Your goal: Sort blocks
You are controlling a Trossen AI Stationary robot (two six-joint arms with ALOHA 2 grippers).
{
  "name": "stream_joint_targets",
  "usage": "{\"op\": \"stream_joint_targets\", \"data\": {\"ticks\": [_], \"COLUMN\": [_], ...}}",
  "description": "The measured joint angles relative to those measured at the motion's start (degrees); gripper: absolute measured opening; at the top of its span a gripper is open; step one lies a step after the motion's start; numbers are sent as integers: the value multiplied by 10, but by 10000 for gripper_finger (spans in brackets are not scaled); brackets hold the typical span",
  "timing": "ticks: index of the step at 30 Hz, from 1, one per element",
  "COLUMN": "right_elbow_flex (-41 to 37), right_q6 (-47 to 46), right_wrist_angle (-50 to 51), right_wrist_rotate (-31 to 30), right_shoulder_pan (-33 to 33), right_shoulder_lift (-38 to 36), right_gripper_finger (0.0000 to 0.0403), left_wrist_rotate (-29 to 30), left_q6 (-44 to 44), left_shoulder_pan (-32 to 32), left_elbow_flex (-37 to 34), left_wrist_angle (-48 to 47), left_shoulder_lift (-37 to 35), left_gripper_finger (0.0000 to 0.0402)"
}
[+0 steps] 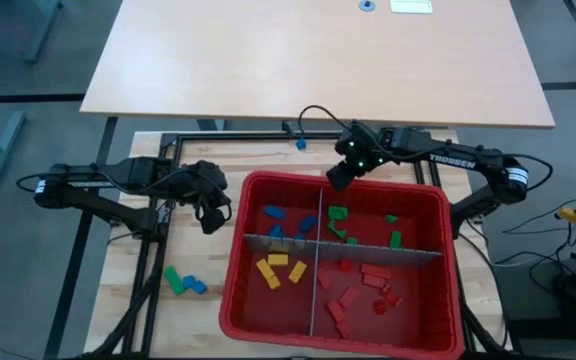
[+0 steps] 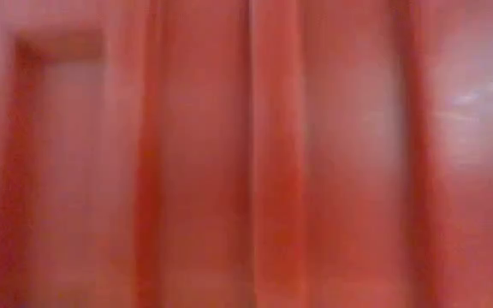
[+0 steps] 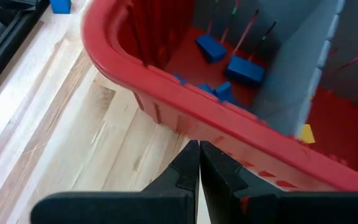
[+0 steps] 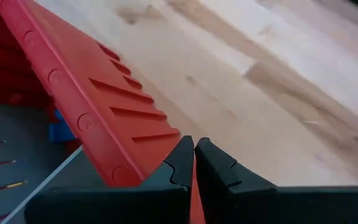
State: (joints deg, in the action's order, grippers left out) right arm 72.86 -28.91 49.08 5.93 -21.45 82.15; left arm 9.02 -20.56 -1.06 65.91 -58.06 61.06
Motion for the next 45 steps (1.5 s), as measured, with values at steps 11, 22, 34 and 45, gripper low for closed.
{"op": "stream_joint_targets", "data": {"ticks": [11,22,34,45], "right_elbow_flex": [21,84,261,380], "right_q6": [-33,3,133,107], "right_wrist_angle": [-23,-25,-15,23], "right_wrist_rotate": [66,84,78,251], "right_shoulder_pan": [38,14,-148,-244], "right_shoulder_lift": [0,-2,8,192], "right_gripper_finger": [0,0,0,0], "left_wrist_rotate": [7,10,9,9], "left_q6": [16,16,3,-3], "left_shoulder_pan": [0,0,0,0], "left_elbow_flex": [0,0,0,0], "left_wrist_angle": [0,-4,-34,-34], "left_shoulder_lift": [0,0,-1,-1], "left_gripper_finger": [0,0,0,0]}}
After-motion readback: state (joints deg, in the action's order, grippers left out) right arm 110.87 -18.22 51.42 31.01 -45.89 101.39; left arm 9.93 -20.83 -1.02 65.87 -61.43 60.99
